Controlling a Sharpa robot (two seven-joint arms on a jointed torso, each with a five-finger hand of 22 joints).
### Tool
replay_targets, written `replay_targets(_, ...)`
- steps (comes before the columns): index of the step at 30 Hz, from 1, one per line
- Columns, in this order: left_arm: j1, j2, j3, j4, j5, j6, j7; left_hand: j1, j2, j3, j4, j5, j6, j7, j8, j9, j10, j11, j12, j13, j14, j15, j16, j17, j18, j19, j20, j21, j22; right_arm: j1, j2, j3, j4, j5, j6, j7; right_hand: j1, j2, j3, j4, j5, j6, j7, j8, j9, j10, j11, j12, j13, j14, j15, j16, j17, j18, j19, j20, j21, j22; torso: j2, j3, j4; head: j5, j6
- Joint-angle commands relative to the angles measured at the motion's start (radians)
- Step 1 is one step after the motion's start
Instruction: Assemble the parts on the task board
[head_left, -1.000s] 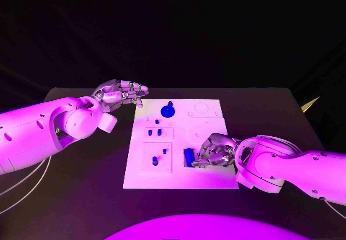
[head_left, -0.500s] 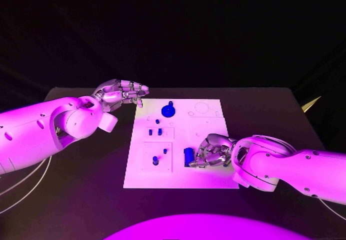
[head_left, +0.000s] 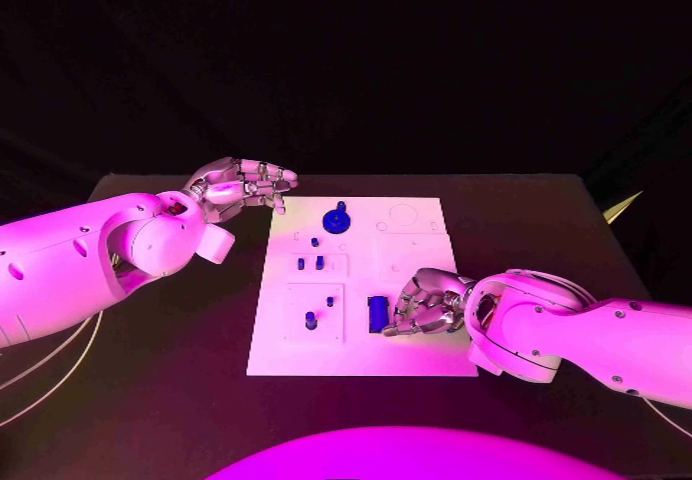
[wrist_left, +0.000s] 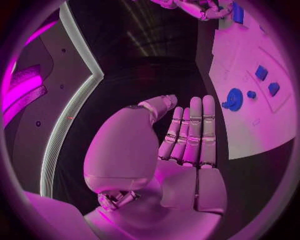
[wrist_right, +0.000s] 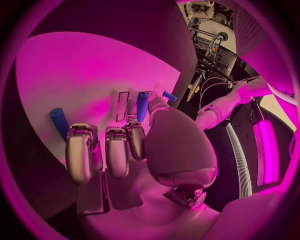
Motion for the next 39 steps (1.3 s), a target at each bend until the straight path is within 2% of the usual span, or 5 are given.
replay_targets(1,0.001,0.001,0.001,0.001,0.004,0.014,0.005,-0.001,0.0,0.005,0.0,0.004,-0.008,0.031,0.005,0.001,-0.005,-0.001,0.007,-0.001,-0.005,-0.001,0.007,-0.001,0.014,0.004,0.005,-0.003,-0.001,-0.001,-0.003,0.0,0.005,-0.022,0.022,0.008,-0.002,-0.01,-0.002,0.007,0.004,0.005,0.003,-0.005,-0.001,0.024,-0.004,0.0,0.135,0.094,-0.005,0.006,0.215,-0.009,0.084,-0.008,0.003,0.225,0.0,-0.0005,-0.0005,0.001,0.0)
replay_targets(8,0.001,0.001,0.001,0.002,0.004,0.014,0.005,0.0,0.0,0.005,-0.001,0.004,-0.009,0.031,0.006,0.001,-0.005,-0.001,0.008,-0.001,-0.005,-0.001,0.007,-0.001,0.014,0.004,0.005,-0.004,-0.001,-0.001,-0.024,0.0,0.018,-0.032,-0.007,0.014,-0.004,-0.012,-0.003,0.011,0.004,0.007,0.003,-0.004,-0.001,0.024,-0.004,0.001,0.136,0.094,-0.005,0.006,0.215,-0.009,0.085,-0.008,0.004,0.225,0.0,-0.0003,0.0,0.0,-0.001)
replay_targets(16,0.001,-0.002,0.001,0.004,0.004,0.009,0.013,0.0,0.0,0.005,-0.001,0.004,-0.009,0.031,0.007,0.001,-0.006,-0.001,0.009,-0.002,-0.006,-0.001,0.007,-0.002,0.014,0.004,0.005,-0.004,-0.001,0.015,-0.116,0.001,0.06,-0.032,-0.108,0.082,0.023,-0.009,0.013,0.013,0.006,-0.014,0.01,-0.02,-0.006,0.025,0.001,0.004,0.139,0.094,-0.002,0.005,0.212,-0.008,0.083,-0.006,-0.002,0.224,-0.002,-0.0013,-0.0023,-0.003,0.002)
replay_targets(23,0.001,-0.008,0.001,0.014,0.004,0.005,0.029,-0.002,-0.002,0.004,-0.001,0.004,-0.009,0.031,0.008,0.001,-0.006,-0.002,0.011,-0.002,-0.006,-0.001,0.008,-0.002,0.014,0.004,0.005,-0.004,-0.002,0.025,-0.199,0.0,0.066,-0.094,-0.162,0.112,0.045,-0.012,0.024,0.009,0.005,-0.026,0.016,-0.032,-0.008,0.028,0.006,0.011,0.145,0.094,0.003,0.006,0.215,-0.009,0.084,-0.002,0.0,0.225,-0.001,-0.0008,-0.0023,-0.02,0.006)
replay_targets(39,0.0,-0.008,0.001,0.016,0.004,0.006,0.032,-0.002,-0.002,0.004,-0.001,0.004,-0.009,0.031,0.009,0.001,-0.006,-0.002,0.012,-0.002,-0.006,-0.001,0.008,-0.002,0.014,0.004,0.005,-0.005,-0.002,-0.028,-0.228,-0.004,0.031,-0.221,-0.157,0.016,0.043,-0.011,0.026,0.017,0.004,-0.014,0.014,-0.029,-0.005,0.026,0.006,0.008,0.143,0.094,0.003,0.006,0.216,-0.009,0.084,-0.001,0.001,0.226,0.0,0.0001,0.001,-0.033,0.003)
